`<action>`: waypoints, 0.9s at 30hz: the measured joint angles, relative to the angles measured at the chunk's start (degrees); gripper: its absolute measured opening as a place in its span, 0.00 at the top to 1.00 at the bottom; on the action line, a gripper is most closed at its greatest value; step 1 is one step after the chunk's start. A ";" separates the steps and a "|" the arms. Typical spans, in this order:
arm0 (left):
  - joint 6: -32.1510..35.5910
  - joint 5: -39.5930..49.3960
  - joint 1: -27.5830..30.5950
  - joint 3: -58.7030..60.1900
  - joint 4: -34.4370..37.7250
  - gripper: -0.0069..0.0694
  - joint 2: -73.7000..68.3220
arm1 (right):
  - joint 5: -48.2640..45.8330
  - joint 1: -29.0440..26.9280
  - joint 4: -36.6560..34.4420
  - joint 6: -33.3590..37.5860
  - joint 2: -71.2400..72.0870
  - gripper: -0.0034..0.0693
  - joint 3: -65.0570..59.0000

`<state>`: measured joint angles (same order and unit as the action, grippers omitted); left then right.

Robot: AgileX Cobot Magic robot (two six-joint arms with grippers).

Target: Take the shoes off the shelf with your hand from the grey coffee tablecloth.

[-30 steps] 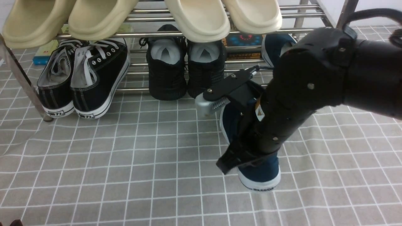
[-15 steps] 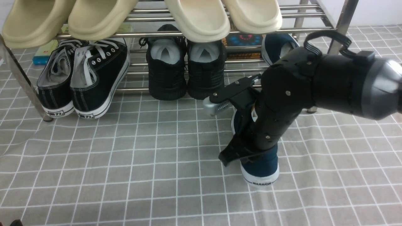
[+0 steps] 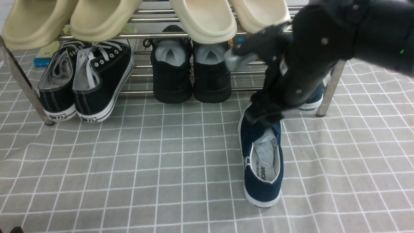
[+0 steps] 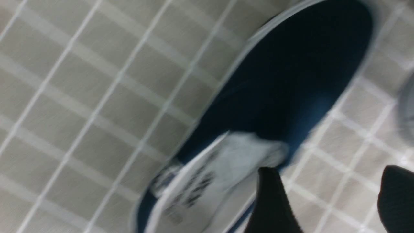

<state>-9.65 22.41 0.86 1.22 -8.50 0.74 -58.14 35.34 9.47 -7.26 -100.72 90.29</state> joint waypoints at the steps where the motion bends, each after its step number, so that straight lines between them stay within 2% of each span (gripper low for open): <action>1: 0.00 0.00 0.00 0.00 0.00 0.59 0.00 | 0.50 -0.52 0.10 0.00 0.00 0.35 0.01; 6: 0.00 0.00 0.00 0.00 0.00 0.59 0.00 | 8.34 -7.36 1.07 -0.92 -0.98 0.35 0.31; 10: 0.00 0.00 0.00 0.00 0.00 0.59 0.00 | 11.85 -10.44 1.39 -0.99 -3.01 0.35 0.31; 19: 0.00 0.00 0.00 0.00 0.00 0.59 0.00 | 17.20 -11.92 3.04 -1.06 -8.87 0.36 0.31; 21: 0.00 0.00 0.00 0.00 0.00 0.59 0.00 | 17.60 -11.92 3.42 -1.06 -9.81 0.40 0.31; 22: 0.00 0.00 0.00 0.00 0.00 0.59 0.00 | 17.46 -11.92 3.64 -1.06 -10.26 0.47 0.31; 23: 0.00 0.00 0.00 0.00 0.00 0.59 0.00 | 17.46 -11.92 3.71 -1.06 -10.26 0.49 0.31; 26: 0.00 0.00 0.00 0.00 0.00 0.60 0.00 | 15.35 -11.85 3.73 -1.06 -9.89 0.81 0.31; 27: 0.00 0.00 0.00 0.00 0.00 0.60 0.00 | 15.35 -11.81 3.62 -1.06 -9.89 0.82 0.31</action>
<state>-9.65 22.41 0.86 1.22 -8.50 0.74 -42.79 23.53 13.09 -8.32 -110.61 90.60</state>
